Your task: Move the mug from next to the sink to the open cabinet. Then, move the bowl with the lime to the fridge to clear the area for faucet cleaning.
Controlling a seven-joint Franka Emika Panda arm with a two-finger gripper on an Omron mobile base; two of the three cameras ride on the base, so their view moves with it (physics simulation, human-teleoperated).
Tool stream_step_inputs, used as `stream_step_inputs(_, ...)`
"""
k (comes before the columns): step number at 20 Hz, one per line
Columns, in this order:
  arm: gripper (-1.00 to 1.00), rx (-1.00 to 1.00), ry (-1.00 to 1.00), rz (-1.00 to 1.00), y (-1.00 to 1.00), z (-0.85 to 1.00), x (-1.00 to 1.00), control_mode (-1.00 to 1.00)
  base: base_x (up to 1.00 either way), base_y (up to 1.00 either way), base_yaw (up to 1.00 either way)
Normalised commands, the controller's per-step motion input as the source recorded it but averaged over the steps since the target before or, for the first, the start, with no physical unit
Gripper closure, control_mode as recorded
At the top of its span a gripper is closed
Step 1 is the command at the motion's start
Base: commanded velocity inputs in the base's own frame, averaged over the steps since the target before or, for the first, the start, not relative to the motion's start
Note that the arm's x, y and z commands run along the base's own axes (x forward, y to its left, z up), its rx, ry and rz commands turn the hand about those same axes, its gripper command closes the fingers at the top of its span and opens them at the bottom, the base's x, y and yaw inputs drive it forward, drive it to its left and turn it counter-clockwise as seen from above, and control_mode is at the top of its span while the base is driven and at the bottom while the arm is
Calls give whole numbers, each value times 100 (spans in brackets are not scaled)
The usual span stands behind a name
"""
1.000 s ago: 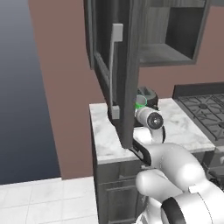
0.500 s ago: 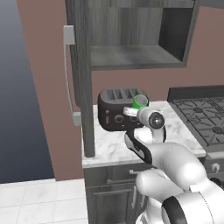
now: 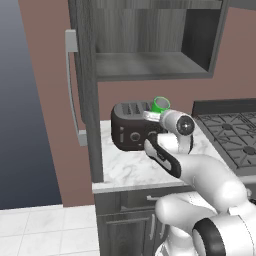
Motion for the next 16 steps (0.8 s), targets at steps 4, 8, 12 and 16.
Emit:
stream_step_inputs(4,100,0,0,10,-21,100,-50,-100,0,0,0)
stream_step_inputs(8,100,-3,0,7,-19,100,-64,-100,0,0,0)
stream_step_inputs(12,100,-9,0,1,-1,100,-33,-100,0,0,0)
stream_step_inputs(16,100,-18,-12,0,0,82,-21,-100,0,0,0)
